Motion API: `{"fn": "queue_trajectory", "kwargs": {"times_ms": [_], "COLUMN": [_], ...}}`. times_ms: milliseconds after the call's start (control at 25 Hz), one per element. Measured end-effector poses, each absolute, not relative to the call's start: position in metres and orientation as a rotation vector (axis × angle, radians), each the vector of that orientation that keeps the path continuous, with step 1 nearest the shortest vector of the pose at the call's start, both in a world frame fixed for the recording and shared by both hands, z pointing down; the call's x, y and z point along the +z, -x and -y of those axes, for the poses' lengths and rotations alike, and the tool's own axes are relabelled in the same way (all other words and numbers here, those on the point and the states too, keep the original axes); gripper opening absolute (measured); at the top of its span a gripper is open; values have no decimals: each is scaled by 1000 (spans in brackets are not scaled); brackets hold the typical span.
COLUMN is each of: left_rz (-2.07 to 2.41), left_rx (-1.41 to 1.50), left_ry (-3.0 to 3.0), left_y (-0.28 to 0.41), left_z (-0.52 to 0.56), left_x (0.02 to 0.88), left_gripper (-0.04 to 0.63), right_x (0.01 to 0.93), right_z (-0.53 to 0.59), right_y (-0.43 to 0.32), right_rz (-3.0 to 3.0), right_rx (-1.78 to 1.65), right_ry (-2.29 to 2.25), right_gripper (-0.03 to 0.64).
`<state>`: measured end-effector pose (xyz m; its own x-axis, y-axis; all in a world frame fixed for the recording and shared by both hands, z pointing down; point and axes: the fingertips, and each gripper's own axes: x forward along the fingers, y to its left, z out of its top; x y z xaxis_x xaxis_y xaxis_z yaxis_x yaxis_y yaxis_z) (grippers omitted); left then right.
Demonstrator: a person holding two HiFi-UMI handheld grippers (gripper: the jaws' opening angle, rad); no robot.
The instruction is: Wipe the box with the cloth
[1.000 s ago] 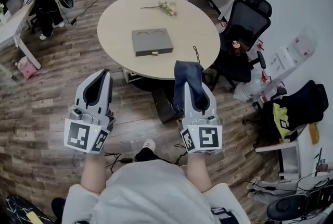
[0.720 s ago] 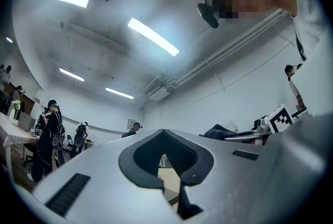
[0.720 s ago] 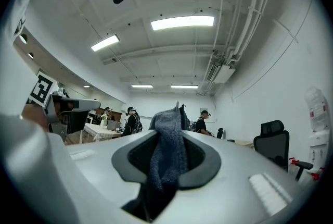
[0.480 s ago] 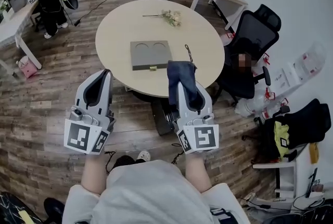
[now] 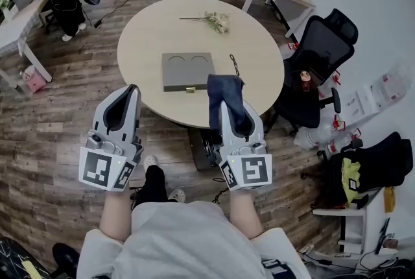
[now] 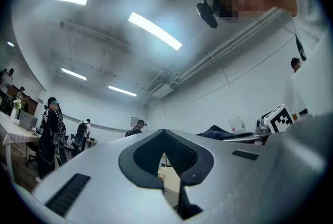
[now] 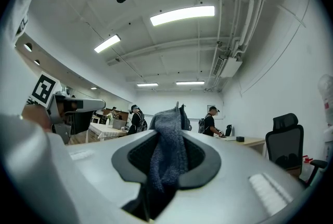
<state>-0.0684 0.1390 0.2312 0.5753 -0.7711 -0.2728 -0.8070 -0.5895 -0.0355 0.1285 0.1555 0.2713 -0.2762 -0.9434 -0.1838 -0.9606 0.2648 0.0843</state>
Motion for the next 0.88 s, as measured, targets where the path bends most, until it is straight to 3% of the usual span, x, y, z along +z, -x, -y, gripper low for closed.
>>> {"fn": "queue_trajectory", "kwargs": {"times_ms": [880], "left_rz": [-1202], "left_rx": [311], "left_ry": [2696], "left_y": [76], "left_z": [50], "left_x": [220], "left_gripper": [8], "right_x": [264], "right_z": [21], "right_y": [-112], "right_rz": [-2342], "right_rx": [263], "right_ry": [1909], "right_gripper": [91]}}
